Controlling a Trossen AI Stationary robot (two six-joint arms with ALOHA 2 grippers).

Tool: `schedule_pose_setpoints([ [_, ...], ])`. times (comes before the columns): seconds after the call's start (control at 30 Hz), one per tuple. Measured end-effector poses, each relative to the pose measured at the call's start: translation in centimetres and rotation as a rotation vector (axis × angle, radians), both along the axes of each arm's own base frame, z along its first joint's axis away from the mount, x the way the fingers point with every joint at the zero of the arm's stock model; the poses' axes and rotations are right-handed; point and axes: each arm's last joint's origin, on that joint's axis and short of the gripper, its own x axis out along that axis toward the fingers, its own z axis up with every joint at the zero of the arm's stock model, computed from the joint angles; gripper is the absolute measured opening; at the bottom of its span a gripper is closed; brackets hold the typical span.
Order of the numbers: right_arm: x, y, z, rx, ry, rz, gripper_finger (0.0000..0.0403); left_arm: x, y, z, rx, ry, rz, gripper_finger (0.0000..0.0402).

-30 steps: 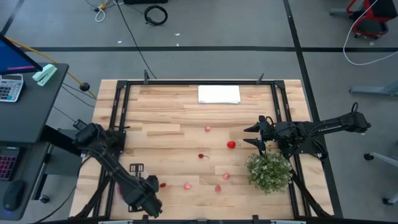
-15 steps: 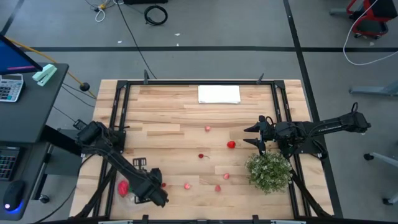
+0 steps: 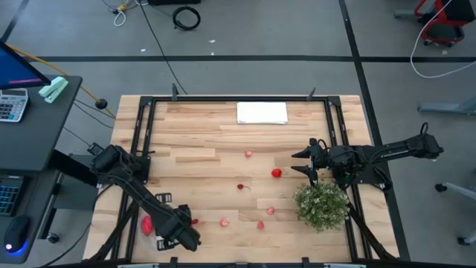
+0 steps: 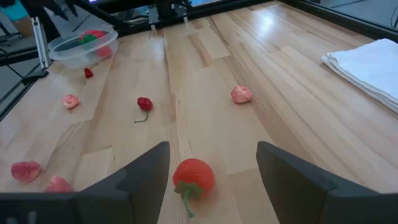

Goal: Pick and placing Produce into tupperware
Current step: Put the strawberry into the transparent plastic container

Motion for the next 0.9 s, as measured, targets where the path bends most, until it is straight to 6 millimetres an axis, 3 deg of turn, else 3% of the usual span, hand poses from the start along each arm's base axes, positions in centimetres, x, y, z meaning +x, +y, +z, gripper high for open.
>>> schedule_pose_setpoints([
  [0.2, 0.0, 0.0, 0.0, 0.000, 0.000, 0.000, 0.0250, 2.7, -1.4, 3.0, 0.013, -0.406, -0.044, 0.0092],
  [0.33, 0.0, 0.0, 0.0, 0.000, 0.000, 0.000, 0.0250, 3.9, -1.8, 3.0, 0.052, -0.610, -0.023, 0.0082],
  [0.6, 0.0, 0.0, 0.0, 0.000, 0.000, 0.000, 0.0250, 3.8, -2.0, -1.7, 0.066, -0.663, 0.163, 0.0061],
  [0.9, 0.0, 0.0, 0.0, 0.000, 0.000, 0.000, 0.0250, 4.4, -1.6, -1.2, 0.134, -0.769, 0.216, 0.0035],
])
